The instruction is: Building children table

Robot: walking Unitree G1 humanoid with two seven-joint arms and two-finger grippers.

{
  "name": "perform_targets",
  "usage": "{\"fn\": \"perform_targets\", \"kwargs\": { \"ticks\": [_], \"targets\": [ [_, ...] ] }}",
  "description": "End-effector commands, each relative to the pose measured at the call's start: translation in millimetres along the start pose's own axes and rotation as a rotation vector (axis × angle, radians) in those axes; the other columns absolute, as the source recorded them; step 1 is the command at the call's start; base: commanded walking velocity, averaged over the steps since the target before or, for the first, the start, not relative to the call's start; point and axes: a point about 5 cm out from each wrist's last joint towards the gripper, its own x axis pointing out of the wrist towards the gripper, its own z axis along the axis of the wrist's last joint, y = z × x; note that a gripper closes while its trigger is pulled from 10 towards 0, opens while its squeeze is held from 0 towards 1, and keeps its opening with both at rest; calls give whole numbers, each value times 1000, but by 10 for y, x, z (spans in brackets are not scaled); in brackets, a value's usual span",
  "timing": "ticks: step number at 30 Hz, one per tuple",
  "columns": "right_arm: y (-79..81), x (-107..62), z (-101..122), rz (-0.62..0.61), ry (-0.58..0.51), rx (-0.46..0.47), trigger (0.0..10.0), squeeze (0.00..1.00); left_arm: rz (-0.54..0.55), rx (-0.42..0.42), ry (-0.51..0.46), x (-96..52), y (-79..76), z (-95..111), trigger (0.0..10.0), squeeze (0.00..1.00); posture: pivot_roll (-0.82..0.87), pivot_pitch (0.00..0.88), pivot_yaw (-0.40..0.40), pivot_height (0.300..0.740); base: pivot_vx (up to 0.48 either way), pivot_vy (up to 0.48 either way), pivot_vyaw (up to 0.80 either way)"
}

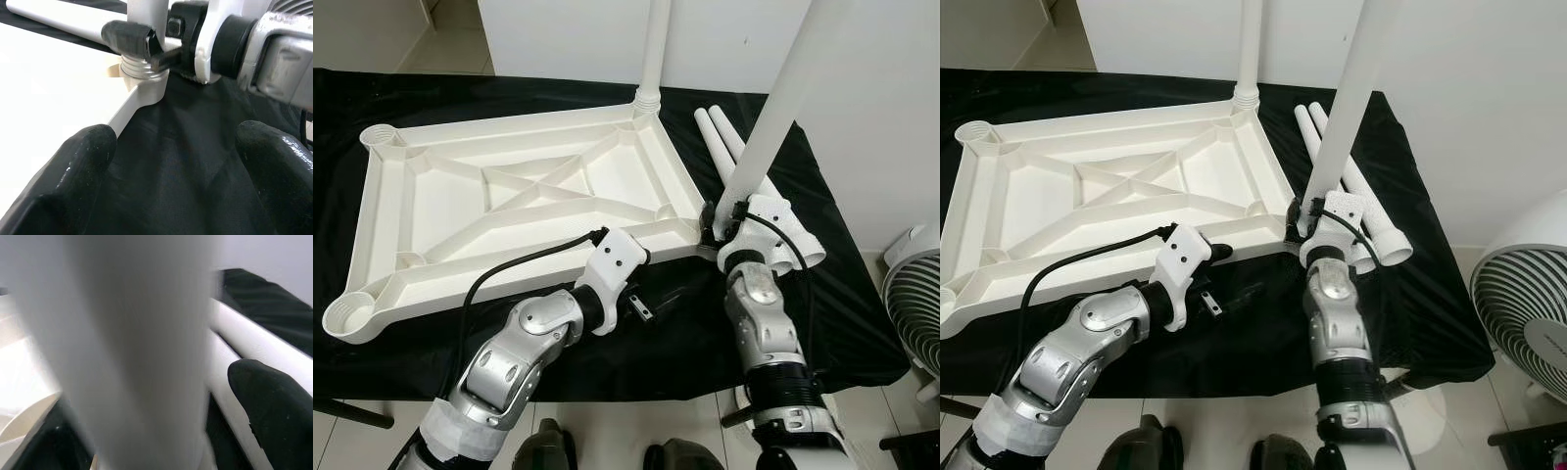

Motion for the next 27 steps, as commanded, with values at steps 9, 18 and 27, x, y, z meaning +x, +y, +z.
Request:
{"fn": "perform_targets", "kwargs": {
  "ticks": [9, 18, 27],
  "targets": [
    [-52, 32, 127, 362, -11, -74, 10000, 0, 3, -3, -1, -20, 0, 22, 10000, 0, -16, 65, -5, 740, 0, 0, 0],
    [-4, 45, 64, 669, 65, -203, 10000, 0, 8, 5, -4, -15, 35, 40, 10000, 0, -10, 54, -4, 740, 0, 0, 0],
    [-17, 60, -68, 798, 174, -217, 5922, 0, 15, 9, -4, -24, 41, 47, 10000, 0, 3, 51, -6, 740, 0, 0, 0]
  ]
}}
